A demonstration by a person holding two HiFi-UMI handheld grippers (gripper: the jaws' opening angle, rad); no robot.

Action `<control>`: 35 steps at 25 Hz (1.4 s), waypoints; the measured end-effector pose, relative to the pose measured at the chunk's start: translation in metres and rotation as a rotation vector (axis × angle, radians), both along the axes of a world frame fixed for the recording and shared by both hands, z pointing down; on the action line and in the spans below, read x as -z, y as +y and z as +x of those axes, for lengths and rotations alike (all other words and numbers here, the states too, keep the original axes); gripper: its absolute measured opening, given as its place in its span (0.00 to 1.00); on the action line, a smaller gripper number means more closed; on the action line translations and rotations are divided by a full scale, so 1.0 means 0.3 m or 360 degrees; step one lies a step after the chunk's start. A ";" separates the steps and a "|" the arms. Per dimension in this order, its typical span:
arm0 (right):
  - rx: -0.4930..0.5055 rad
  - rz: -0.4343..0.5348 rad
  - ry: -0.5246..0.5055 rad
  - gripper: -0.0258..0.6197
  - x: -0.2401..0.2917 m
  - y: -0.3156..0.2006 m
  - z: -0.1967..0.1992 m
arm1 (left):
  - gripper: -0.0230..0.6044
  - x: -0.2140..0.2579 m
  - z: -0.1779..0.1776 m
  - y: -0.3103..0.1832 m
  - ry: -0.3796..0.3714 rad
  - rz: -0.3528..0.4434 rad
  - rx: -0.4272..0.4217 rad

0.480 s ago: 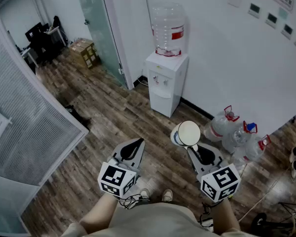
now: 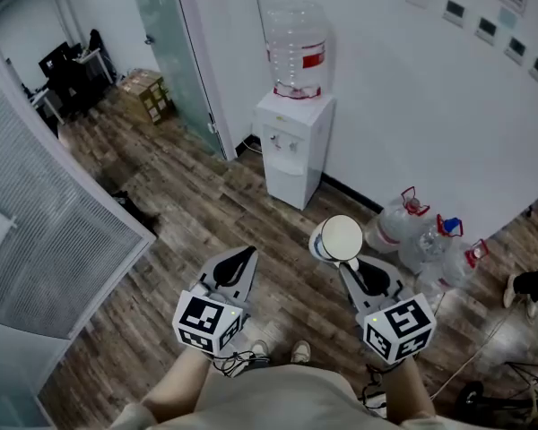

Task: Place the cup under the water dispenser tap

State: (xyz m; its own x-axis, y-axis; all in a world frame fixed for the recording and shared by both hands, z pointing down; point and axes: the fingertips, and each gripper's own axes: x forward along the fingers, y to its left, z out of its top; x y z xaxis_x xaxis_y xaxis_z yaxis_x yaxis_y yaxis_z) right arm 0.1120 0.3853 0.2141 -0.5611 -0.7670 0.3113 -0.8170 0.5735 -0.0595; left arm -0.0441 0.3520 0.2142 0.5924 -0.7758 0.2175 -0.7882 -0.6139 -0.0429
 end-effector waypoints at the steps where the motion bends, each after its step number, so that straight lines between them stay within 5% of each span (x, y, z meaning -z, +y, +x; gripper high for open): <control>1: 0.0000 -0.0003 -0.0001 0.14 -0.001 -0.001 0.008 | 0.05 -0.002 0.006 -0.001 0.0000 -0.0001 0.0002; 17: 0.0044 -0.0043 -0.0016 0.14 -0.081 -0.041 0.160 | 0.05 -0.035 0.148 -0.011 -0.0017 -0.0004 0.0051; 35: 0.0037 -0.0081 0.0029 0.14 -0.199 -0.311 0.114 | 0.05 -0.124 0.082 -0.262 -0.0010 0.0002 0.0062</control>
